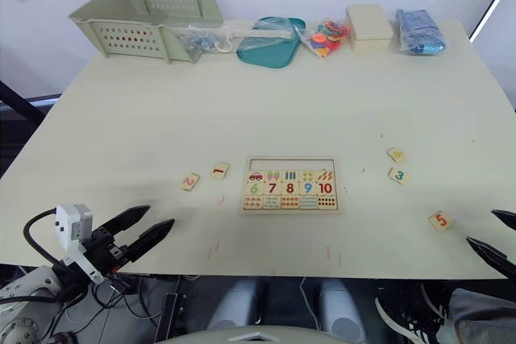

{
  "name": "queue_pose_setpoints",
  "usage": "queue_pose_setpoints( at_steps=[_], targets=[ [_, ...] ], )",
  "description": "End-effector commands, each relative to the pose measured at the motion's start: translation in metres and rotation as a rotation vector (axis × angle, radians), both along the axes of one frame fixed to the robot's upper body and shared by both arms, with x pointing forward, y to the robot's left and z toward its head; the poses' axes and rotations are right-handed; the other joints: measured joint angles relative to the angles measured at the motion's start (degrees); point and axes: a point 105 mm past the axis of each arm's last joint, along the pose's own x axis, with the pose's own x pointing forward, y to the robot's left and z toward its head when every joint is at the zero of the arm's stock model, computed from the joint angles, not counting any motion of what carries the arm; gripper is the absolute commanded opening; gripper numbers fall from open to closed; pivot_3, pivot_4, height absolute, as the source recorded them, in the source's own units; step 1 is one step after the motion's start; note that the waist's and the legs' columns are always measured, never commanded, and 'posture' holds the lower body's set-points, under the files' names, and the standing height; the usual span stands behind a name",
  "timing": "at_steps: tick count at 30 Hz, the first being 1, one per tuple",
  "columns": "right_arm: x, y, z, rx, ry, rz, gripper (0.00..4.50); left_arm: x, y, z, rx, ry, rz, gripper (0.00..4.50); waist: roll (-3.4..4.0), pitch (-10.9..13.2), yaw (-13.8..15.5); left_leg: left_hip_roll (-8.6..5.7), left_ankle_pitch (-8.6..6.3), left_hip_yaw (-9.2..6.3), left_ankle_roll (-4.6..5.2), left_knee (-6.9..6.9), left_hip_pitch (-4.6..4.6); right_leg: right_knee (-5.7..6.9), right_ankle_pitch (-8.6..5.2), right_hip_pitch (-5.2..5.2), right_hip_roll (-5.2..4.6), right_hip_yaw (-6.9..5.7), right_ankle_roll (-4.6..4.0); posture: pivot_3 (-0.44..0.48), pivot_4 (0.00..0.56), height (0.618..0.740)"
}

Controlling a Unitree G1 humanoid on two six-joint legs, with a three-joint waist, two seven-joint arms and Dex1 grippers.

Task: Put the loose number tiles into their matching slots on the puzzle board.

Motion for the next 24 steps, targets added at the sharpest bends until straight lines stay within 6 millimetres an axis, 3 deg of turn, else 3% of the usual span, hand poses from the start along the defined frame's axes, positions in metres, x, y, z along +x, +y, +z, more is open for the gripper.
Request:
queue_pose_setpoints(
  at_steps=[1,7,17,24],
  targets=[
    [0.003,0.004,0.011,-0.007,-0.051,0.024,4.50,0.002,-0.002,0.012,0.019,-0.056,-0.014,4.48,0.00,0.00,0.00,0.00,0.00,0.00,0.00,0.00,0.00,0.00,0.00,0.00,0.00,0.00,0.00,0.000,0.150,0.740],
    [0.015,0.022,0.026,0.001,-0.137,0.124,4.50,0.007,-0.001,0.021,0.010,-0.074,-0.045,4.48,0.01,0.00,-0.03,0.01,0.00,0.00,0.00,0.01,0.02,0.00,0.00,0.00,0.00,0.00,0.00,0.000,0.150,0.740],
    [0.025,0.076,0.057,-0.002,-0.227,0.484,4.50,0.023,0.004,0.032,0.147,-0.123,-0.114,4.48,0.05,0.03,0.02,0.00,0.00,-0.07,0.00,0.01,0.00,0.01,0.01,0.00,0.01,-0.07,0.01,0.000,0.150,0.740],
    [0.024,0.080,0.071,-0.015,-0.250,0.554,4.50,0.034,0.002,0.047,0.123,-0.104,-0.190,4.48,0.06,0.05,0.15,-0.02,0.00,-0.18,0.00,0.01,-0.05,0.02,0.01,0.00,0.01,-0.20,0.00,0.000,0.150,0.740]
  ],
)
